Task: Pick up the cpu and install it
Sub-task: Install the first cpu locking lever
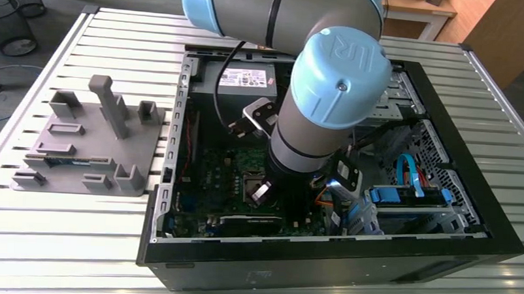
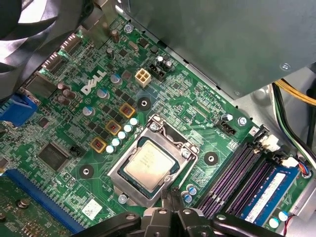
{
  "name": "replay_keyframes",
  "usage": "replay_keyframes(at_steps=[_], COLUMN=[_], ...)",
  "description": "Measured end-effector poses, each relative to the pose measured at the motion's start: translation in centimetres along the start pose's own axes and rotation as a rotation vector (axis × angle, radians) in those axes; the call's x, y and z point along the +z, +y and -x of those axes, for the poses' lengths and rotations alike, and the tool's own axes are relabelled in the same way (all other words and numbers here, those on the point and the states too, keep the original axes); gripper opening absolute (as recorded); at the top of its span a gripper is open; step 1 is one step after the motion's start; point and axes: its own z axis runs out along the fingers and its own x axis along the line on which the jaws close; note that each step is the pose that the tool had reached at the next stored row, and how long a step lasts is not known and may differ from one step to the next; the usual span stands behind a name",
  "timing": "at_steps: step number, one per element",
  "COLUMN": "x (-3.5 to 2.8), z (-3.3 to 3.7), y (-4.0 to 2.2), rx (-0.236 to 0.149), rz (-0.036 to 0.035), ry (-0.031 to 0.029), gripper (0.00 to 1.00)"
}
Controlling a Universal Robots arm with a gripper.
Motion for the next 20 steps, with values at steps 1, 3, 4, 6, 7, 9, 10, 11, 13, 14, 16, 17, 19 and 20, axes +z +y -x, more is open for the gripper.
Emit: replay_keyframes(at_steps=[1,3,4,6,7,9,10,11,13,14,16,17,19,20], x=[-0.11,-0.19,-0.19,-0.21,-0.21,-0.18,-0.17,-0.15,-0.12,-0.11,-0.05,-0.01,0.05,0.04], z=[-0.03,0.0,0.01,-0.02,-0.01,0.01,0.05,0.09,0.12,0.1,0.07,0.04,0.01,0.01], y=[0.02,0.03,0.01,-0.03,-0.08,-0.17,-0.23,-0.29,-0.37,-0.39,-0.45,-0.48,-0.53,-0.53], rx=[0.001,0.0,0.0,0.0,-0.001,-0.002,-0.003,-0.005,-0.008,-0.009,-0.012,-0.014,-0.019,-0.02], rz=[-0.0003,-0.0004,-0.0002,0.0006,0.0011,0.0016,0.0016,0.0016,0.0015,0.0018,0.0018,0.0014,0.0,0.0001], ry=[0.0012,0.0001,0.0001,-0.0006,-0.0009,-0.002,-0.0026,-0.0033,-0.0053,-0.0066,-0.0095,-0.0112,-0.0141,-0.0148], gripper=[0.11,0.11,0.11,0.11,0.11,0.11,0.11,0.11,0.11,0.11,0.11,0.11,0.11,0.11])
